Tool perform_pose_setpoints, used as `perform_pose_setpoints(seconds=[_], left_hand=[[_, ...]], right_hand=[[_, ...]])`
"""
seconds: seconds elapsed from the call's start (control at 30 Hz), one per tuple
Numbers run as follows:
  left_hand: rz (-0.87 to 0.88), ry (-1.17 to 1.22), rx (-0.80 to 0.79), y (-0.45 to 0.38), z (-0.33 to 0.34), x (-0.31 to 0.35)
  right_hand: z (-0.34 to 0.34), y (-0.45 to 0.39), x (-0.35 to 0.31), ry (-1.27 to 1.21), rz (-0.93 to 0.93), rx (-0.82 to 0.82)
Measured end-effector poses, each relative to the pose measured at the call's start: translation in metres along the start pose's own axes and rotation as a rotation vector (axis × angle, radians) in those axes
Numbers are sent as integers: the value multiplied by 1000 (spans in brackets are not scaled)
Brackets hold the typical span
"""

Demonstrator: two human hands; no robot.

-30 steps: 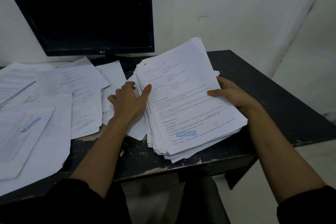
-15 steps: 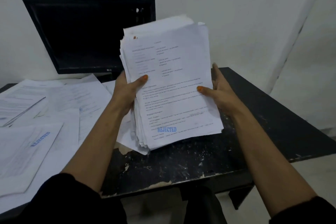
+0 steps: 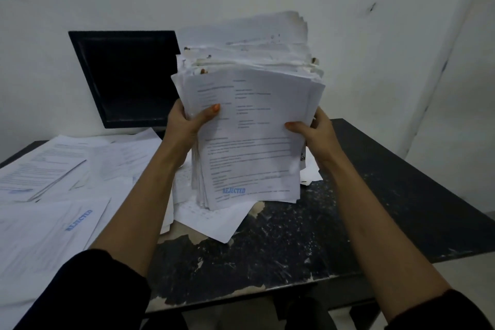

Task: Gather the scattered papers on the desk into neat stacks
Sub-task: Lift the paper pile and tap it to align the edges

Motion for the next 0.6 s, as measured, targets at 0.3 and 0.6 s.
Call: perform_pose_setpoints(seconds=[0.3,0.6], left_hand=[[90,-98,-53,-5,5,31],[87,-159,0,-11,2,21]], right_hand=[[21,-16,-39,-150,-94,-12],[24,-15,-37,-81,-107,-19]])
Point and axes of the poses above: each hand's wrist, its own y-axis away from the middle knuckle, its own z-axis out of the palm, x = y × z, the point moved 8 cm from there along -y, towards the middle knuckle, and after that the axes turned 9 degrees about x, right-handed, at the moved point
